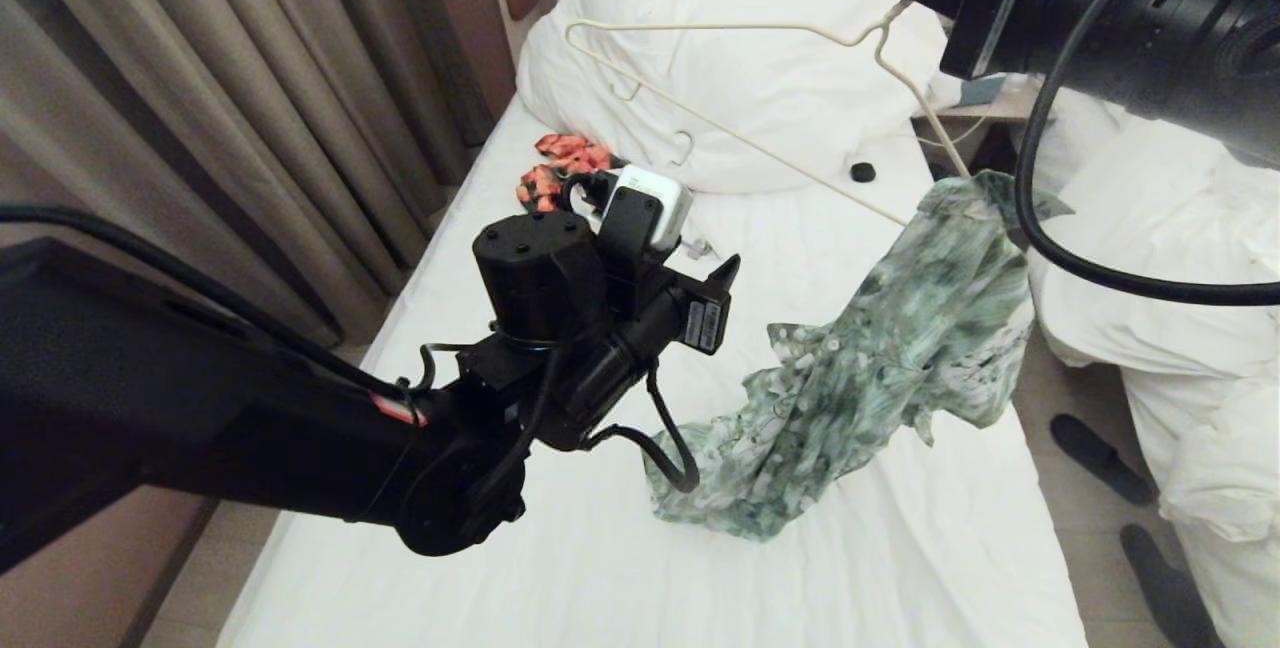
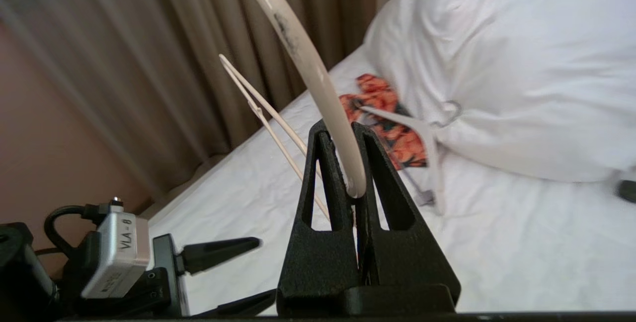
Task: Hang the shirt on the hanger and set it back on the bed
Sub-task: Take the clothes hanger out of the clothes
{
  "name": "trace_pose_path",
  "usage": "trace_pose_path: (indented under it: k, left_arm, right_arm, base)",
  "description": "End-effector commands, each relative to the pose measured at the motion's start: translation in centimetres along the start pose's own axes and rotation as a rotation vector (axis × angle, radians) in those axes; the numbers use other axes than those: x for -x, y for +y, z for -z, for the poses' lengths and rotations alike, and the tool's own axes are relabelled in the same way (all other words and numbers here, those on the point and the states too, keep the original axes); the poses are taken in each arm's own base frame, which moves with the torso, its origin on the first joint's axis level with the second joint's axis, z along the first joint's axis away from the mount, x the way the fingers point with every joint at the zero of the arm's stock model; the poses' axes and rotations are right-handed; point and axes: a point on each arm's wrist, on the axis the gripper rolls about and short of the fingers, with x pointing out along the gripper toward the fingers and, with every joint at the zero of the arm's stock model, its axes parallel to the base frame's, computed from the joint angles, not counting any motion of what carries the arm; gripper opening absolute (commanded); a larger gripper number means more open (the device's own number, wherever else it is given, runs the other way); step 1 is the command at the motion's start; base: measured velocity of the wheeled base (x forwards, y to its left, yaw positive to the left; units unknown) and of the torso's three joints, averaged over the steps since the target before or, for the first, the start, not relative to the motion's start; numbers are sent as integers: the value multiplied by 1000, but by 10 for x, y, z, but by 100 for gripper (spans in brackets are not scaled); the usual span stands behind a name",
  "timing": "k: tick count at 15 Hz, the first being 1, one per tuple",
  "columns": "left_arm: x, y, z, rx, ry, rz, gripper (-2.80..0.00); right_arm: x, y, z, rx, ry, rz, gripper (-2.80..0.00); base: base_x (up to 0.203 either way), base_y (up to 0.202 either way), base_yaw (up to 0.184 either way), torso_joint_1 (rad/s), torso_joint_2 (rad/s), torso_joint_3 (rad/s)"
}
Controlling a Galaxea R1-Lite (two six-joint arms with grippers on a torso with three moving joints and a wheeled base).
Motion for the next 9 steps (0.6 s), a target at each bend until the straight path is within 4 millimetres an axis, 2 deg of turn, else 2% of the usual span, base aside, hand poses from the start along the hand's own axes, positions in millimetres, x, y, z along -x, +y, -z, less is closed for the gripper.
trace_pose_path:
  k: [1,5,9]
  left_arm:
    - [9,-13,-8,23,-67,27,-280]
    - [28,-41,-11,44,-111,120,-280]
    - [33,-54,-8,43,-92,147,-280]
  right_arm:
    - [-3,6,5,-8,12,-20,-280]
    - [-13,23,10,-67,22,-78,-280]
    - [-25,39,17,-132,35,-123,-280]
  base:
    - [0,0,0,0,0,0]
    - [0,0,0,0,0,0]
    - [0,0,0,0,0,0]
